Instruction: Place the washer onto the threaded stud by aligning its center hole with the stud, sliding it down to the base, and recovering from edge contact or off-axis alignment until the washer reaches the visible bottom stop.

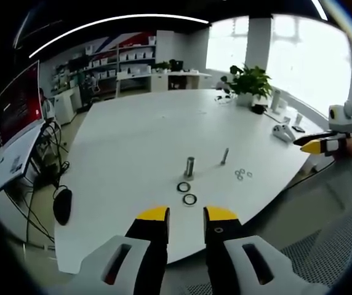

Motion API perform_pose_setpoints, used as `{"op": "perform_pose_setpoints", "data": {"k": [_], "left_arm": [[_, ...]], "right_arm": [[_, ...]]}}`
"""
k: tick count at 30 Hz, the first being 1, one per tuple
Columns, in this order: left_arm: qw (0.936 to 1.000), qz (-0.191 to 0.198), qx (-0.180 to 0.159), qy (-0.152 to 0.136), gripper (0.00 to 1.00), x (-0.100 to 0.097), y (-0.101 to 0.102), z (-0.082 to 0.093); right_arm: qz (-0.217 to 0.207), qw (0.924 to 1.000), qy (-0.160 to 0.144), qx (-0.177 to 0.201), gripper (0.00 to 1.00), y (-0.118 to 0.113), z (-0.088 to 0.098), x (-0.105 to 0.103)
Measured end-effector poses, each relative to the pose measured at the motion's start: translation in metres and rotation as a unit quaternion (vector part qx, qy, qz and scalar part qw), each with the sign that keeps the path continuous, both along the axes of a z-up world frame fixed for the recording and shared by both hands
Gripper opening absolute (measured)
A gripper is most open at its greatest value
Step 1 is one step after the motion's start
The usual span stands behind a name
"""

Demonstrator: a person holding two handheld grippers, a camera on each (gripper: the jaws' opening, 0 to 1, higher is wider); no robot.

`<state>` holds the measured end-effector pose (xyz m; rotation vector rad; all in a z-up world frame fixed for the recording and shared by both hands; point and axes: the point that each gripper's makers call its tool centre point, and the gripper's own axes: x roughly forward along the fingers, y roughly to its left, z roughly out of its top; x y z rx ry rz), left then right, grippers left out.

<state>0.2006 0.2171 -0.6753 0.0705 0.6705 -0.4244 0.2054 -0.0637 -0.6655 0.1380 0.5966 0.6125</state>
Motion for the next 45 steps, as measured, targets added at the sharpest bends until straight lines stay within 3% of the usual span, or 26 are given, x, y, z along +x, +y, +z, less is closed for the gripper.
{"op": "perform_pose_setpoints", "data": {"k": [15,17,21,26,33,45], "left_arm": [[1.0000,0.004,0.004,0.001,0.20,0.000,0.001,0.000],[1.0000,0.005,0.002,0.002,0.20,0.000,0.001,0.000],[1.0000,0.003,0.004,0.005,0.20,-0.001,0.001,-0.002],[0.9999,0.002,0.006,0.008,0.20,-0.001,0.001,-0.003],[0.9999,0.001,0.007,0.009,0.20,-0.001,0.000,-0.003],[1.0000,0.001,0.005,0.008,0.20,-0.001,0.001,-0.003]], "right_arm": [[0.000,1.0000,0.001,-0.002,0.43,-0.001,-0.001,0.000],[-0.003,0.9999,0.011,-0.005,0.43,-0.001,-0.004,-0.001],[-0.018,0.9975,0.060,-0.033,0.44,-0.011,-0.024,-0.007],[-0.014,0.9978,0.058,-0.030,0.44,-0.009,-0.023,-0.007],[-0.007,0.9963,0.079,-0.035,0.44,-0.008,-0.030,-0.011],[-0.007,0.9964,0.077,-0.035,0.44,-0.008,-0.030,-0.011]]}}
